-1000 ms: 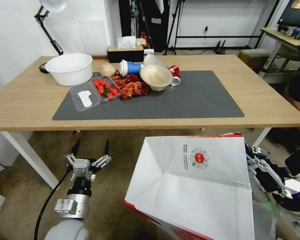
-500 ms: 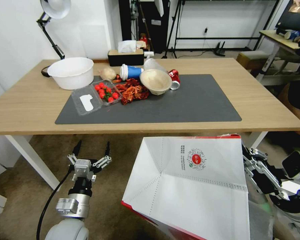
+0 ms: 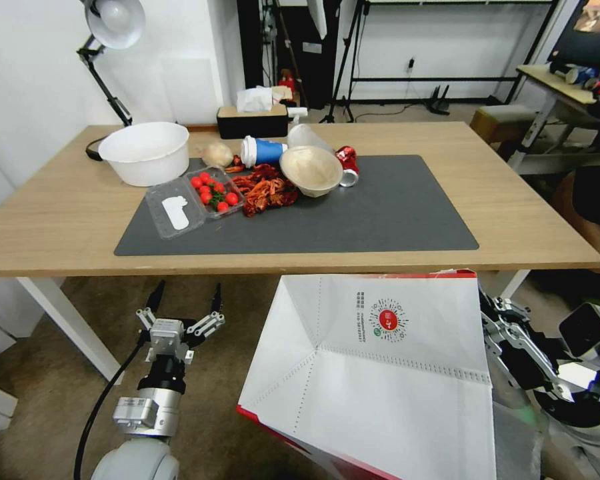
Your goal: Pick up the food delivery bag from the floor and place it on the table.
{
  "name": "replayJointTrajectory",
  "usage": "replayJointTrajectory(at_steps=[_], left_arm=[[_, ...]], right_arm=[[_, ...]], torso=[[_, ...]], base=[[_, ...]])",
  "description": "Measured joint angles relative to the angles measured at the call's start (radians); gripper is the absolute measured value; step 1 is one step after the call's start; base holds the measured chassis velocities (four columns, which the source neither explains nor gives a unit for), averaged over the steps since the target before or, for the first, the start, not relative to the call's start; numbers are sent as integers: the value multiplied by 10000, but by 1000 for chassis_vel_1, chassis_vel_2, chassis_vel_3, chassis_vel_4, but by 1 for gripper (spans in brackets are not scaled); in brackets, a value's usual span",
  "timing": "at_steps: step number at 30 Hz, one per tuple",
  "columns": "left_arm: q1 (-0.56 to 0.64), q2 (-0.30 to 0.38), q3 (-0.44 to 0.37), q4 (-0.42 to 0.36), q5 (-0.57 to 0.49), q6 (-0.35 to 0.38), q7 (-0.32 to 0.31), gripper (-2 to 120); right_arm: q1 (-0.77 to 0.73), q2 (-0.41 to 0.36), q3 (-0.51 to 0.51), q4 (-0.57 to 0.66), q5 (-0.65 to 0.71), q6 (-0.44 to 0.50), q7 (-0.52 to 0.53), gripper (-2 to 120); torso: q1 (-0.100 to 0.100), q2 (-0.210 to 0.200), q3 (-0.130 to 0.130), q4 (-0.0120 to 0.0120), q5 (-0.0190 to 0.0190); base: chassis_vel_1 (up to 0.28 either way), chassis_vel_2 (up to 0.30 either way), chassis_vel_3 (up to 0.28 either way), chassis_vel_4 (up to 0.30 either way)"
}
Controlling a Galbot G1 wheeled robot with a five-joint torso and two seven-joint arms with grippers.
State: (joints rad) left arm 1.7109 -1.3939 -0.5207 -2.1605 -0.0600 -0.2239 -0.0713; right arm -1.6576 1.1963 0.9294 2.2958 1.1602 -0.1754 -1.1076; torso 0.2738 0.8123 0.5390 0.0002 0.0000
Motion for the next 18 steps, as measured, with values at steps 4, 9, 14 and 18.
replayJointTrajectory(at_steps=[4, 9, 14, 18], left_arm=[[0, 4, 2, -10, 11, -10, -6, 100], [-10, 12, 4, -11, 20, -12, -12, 100], [-28, 35, 21, 46, 26, -35, -36, 100], [-29, 38, 19, 81, 27, -61, -48, 100]], right_arm=[[-8, 32, -23, 6, -53, 0, -21, 0], [-22, 46, -35, 7, -64, 0, -28, 0], [-35, 76, -124, 32, -93, 0, -33, 0], [-36, 79, -143, 4, -111, 0, -35, 0]], torso=[[92, 220, 128, 0, 0], [190, 455, 266, 0, -1], [296, 707, 409, 0, -1], [352, 835, 480, 0, -1]], base=[[0, 0, 0, 0], [0, 0, 0, 0], [0, 0, 0, 0], [0, 0, 0, 0]])
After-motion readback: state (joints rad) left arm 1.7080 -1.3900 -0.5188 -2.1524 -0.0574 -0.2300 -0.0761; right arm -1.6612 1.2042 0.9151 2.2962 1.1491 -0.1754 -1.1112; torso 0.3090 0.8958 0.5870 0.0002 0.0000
